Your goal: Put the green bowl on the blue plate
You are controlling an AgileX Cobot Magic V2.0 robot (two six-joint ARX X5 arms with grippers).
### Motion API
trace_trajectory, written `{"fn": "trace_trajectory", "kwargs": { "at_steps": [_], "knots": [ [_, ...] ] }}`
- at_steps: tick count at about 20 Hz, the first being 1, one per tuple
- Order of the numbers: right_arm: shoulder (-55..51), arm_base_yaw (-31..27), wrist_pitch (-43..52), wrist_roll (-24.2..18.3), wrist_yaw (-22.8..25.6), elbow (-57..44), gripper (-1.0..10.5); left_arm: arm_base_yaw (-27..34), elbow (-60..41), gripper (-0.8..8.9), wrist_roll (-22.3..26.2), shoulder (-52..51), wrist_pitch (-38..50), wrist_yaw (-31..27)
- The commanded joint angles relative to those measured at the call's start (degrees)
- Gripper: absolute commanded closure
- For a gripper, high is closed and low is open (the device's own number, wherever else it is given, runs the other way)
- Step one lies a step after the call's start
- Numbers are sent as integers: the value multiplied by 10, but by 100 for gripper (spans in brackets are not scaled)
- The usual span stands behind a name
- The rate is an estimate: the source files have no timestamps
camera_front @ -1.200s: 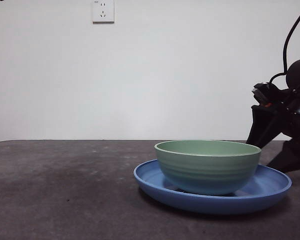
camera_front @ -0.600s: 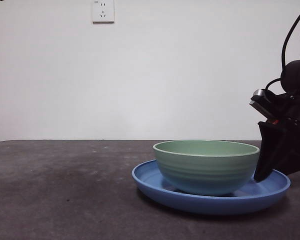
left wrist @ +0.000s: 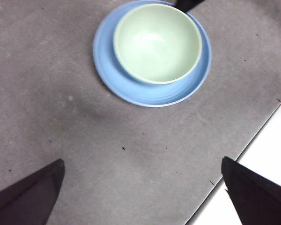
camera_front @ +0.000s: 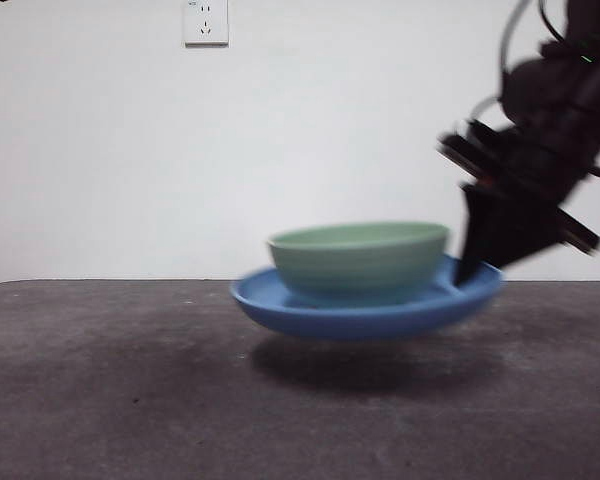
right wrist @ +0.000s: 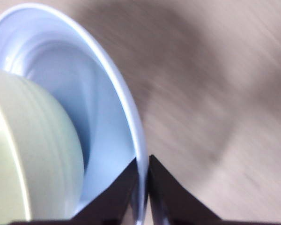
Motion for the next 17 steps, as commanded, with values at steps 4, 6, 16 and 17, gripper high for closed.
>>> {"fn": "trace_trajectory", "kwargs": {
  "at_steps": [4, 6, 16, 17],
  "knots": [
    [37, 76, 57, 78, -7, 42, 937, -2, 8, 148, 3, 3, 6, 2],
    [61, 96, 73, 90, -7, 43, 937, -2, 8, 148, 3, 3, 6, 2],
    [130, 116, 103, 110, 17, 44, 924, -2, 8, 148, 0, 3, 6, 2],
    [130, 116, 103, 110, 17, 44, 879, -2, 8, 148, 0, 3, 6, 2]
  ]
}}
